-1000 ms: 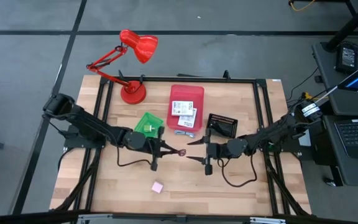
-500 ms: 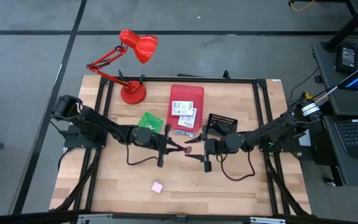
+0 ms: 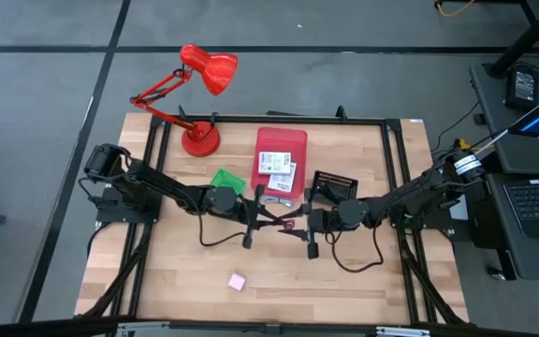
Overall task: Pick and place items into bin
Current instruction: Put the pink charger cable into the black bin
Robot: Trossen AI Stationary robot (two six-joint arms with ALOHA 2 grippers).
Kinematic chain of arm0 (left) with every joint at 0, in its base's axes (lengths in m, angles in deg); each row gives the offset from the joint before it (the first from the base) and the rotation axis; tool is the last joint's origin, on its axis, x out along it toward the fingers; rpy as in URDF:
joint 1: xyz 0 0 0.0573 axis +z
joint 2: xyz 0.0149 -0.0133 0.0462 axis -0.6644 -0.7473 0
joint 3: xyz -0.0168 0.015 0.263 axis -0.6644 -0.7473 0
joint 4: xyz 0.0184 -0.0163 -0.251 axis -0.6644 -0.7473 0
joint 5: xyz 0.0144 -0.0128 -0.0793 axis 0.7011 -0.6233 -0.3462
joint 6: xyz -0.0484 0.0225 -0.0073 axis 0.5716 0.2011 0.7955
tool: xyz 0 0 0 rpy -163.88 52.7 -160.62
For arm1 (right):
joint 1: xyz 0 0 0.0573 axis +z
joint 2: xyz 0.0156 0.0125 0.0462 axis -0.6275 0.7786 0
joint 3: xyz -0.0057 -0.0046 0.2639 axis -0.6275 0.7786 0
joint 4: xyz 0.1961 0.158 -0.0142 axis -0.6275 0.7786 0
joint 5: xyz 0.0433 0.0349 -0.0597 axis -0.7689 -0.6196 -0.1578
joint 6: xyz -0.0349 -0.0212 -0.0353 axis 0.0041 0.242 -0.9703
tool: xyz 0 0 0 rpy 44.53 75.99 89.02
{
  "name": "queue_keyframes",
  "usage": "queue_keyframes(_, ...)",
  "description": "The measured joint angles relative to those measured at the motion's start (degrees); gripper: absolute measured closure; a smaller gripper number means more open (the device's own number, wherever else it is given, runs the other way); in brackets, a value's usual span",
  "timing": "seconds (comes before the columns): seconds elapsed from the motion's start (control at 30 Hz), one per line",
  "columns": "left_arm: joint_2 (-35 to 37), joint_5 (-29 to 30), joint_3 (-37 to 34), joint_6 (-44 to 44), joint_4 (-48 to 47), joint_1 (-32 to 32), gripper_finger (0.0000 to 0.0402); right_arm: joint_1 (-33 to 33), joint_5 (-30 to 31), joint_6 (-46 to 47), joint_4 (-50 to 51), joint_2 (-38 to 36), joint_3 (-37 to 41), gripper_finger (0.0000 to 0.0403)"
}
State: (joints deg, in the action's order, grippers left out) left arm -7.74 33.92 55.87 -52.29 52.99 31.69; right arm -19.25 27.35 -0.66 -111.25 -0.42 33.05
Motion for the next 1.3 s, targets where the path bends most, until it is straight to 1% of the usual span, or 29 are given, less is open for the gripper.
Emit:
queue_keyframes(0.3, 1.2, -0.2, 0.0, 0.1, -1.3, 0.0, 0.0391, 0.0, 0.4, -1.7, 1.8, 0.0, -0.1, 0.0386)
queue_keyframes(0.33, 1.3, -0.1, -0.1, 0.1, -1.3, 0.0, 0.0388, 0.0, 0.4, -2.5, 1.8, 0.0, -0.1, 0.0393)
queue_keyframes(0.4, 1.3, 0.2, -0.1, 0.3, -1.6, -0.1, 0.0378, 0.0, 0.4, -3.0, 1.6, 0.0, -0.1, 0.0393)
queue_keyframes(0.57, 1.4, 3.7, -0.1, 2.0, -3.4, -0.1, 0.0342, -0.1, 0.8, -3.8, 2.6, 0.0, 0.0, 0.0398)
queue_keyframes(0.73, 2.3, 3.9, -0.1, 2.8, -4.6, -0.2, 0.0313, 0.0, 0.6, -3.9, 2.5, 0.0, 0.0, 0.0400)
queue_keyframes(0.8, 3.5, 4.1, -0.1, 2.2, -6.9, -0.2, 0.0307, 0.0, 0.7, -3.9, 2.7, 0.0, 0.0, 0.0401)
queue_keyframes(0.87, 4.9, 4.5, -0.1, 1.7, -9.1, -0.2, 0.0303, 0.0, 2.3, -3.9, 2.7, 0.0, 0.0, 0.0401)
queue_keyframes(1.07, 10.5, 4.9, 0.0, 2.0, -17.6, -1.3, 0.0312, 0.1, 5.6, -3.8, 7.4, -1.7, 0.0, 0.0402)
queue_keyframes(1.13, 12.0, 5.0, 0.0, 2.0, -20.4, -1.8, 0.0320, 0.1, 7.9, -3.6, 10.5, -3.1, 0.0, 0.0402)
queue_keyframes(1.2, 13.3, 6.4, 0.0, 2.0, -22.7, -2.6, 0.0334, 0.0, 10.1, -2.2, 14.6, -4.9, 0.0, 0.0402)
queue_keyframes(1.3, 14.8, 10.3, -0.1, 2.7, -26.0, -3.9, 0.0359, 0.0, 13.5, 1.4, 22.3, -8.3, 0.0, 0.0402)
